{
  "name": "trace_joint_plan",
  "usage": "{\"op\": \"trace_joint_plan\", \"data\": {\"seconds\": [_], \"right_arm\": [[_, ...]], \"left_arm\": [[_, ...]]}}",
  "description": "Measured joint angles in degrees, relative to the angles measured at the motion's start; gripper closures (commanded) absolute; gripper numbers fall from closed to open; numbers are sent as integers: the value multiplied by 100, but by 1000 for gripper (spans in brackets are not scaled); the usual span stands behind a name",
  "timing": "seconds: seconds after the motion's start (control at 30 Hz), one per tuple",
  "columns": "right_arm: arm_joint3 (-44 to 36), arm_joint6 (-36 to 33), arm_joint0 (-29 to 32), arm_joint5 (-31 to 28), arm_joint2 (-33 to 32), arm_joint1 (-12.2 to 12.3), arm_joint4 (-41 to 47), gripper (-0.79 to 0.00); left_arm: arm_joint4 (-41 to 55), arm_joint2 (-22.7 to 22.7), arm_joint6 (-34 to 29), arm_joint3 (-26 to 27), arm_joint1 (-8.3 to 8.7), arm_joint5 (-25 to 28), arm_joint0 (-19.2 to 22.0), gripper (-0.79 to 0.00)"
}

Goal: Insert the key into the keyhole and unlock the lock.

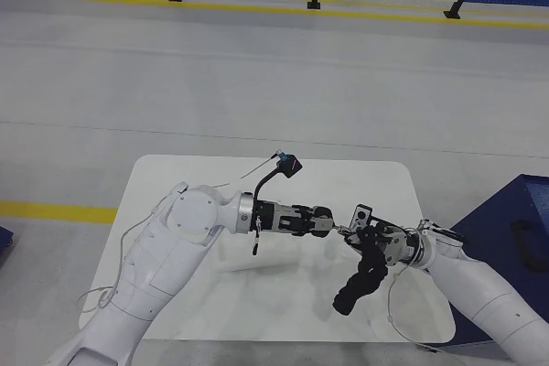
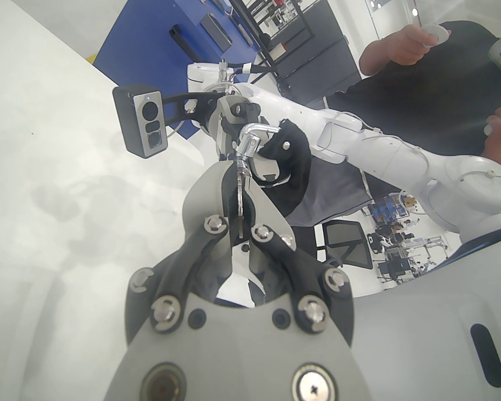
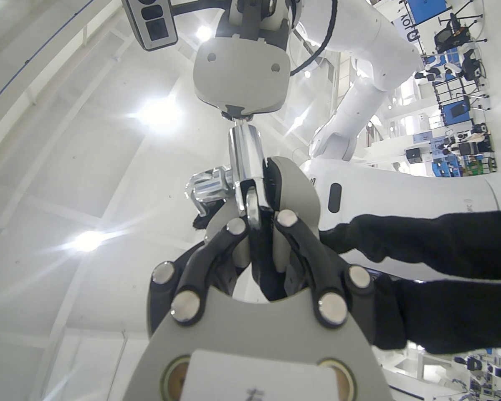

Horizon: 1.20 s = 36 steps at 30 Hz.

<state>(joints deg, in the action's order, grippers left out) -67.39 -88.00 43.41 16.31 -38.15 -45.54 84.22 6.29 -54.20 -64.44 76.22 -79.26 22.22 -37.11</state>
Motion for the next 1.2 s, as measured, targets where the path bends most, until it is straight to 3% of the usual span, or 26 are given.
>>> {"op": "trace_joint_plan", "data": {"seconds": [0.2, 0.67, 0.93, 1.03, 1.2], "right_arm": [[327, 0, -254, 0, 383, 88, 793, 0], [364, 127, -316, -129, 366, 99, 637, 0], [32, 2516, 9, -2827, -317, 256, -1089, 0], [-259, 3153, 194, -3502, -533, 339, -1918, 0], [-821, 3740, 606, -3963, -862, 450, -2696, 0]], "left_arm": [[-143, -484, 333, 187, 135, 350, -289, -785], [-304, -504, 387, 240, 150, 234, -319, -785], [-1226, -491, 980, 1121, 231, 42, -780, -785], [-1213, -257, 911, 1166, 205, -194, -807, -785], [-1671, 159, 1167, 887, 122, -564, -562, -785]]}}
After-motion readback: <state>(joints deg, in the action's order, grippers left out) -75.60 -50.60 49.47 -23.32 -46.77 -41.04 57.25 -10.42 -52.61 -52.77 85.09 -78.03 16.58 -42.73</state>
